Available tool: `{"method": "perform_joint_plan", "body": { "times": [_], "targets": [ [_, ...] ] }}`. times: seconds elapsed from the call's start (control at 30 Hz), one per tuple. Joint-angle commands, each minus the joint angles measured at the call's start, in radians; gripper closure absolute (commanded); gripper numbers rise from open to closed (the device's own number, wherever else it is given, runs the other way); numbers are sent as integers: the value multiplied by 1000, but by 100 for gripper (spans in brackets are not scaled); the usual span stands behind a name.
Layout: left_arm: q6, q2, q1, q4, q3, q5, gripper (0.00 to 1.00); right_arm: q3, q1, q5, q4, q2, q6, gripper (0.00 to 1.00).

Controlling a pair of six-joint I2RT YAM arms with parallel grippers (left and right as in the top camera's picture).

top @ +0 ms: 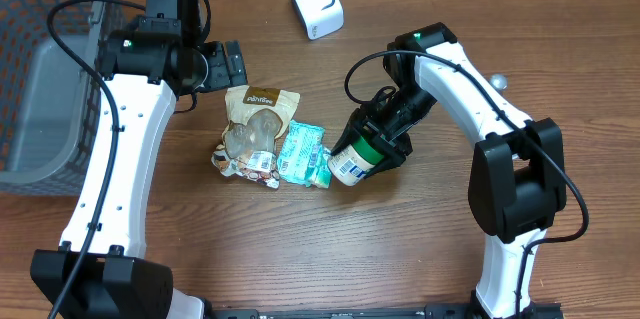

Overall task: Scan the item barcode
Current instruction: 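Lift the jar and tilt it sideways with the right gripper, then carry the jar back to the white scanner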

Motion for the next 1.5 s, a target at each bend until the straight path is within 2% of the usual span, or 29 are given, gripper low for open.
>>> {"method": "perform_joint_plan", "body": {
  "times": [0.0, 0.2, 0.27, 0.3, 0.53, 0.9, 1.1, 1.23, 1.27, 1.33, 1.47],
  "targets": [
    [-6, 3, -2, 4, 9, 7, 0, 24, -1, -58, -3, -20, -11, 66],
    [-6, 3, -2, 4, 9, 7, 0, 24, 4, -58, -3, -20, -11, 72],
    [-6, 3, -2, 4, 9, 7, 0, 24, 7, -58, -3, -21, -17, 85],
    [-6, 3, -2, 4, 9, 7, 0, 24, 8, -58, -3, -22, -24, 86],
    [-6, 3, -2, 4, 9, 7, 0, 19, 12, -58, -3, -67, -56, 86],
    [-6, 3, -2, 4, 9, 7, 0, 19, 91, -58, -2, -257, -48, 81],
    [-6, 3, -2, 4, 9, 7, 0, 19, 94, -37, 5, -274, -50, 81],
    [-6, 3, -2, 4, 9, 7, 0, 19, 93, 59, 106, -274, -49, 82],
    [-6, 3, -2, 4, 9, 7, 0, 19, 93, 94, 141, -274, -49, 89],
    [-6, 3, -2, 4, 9, 7, 0, 19, 93, 196, 233, -274, -49, 93],
    [-6, 3, -2, 4, 9, 7, 0, 19, 91, 454, 460, -274, -49, 93]
  ]
}}
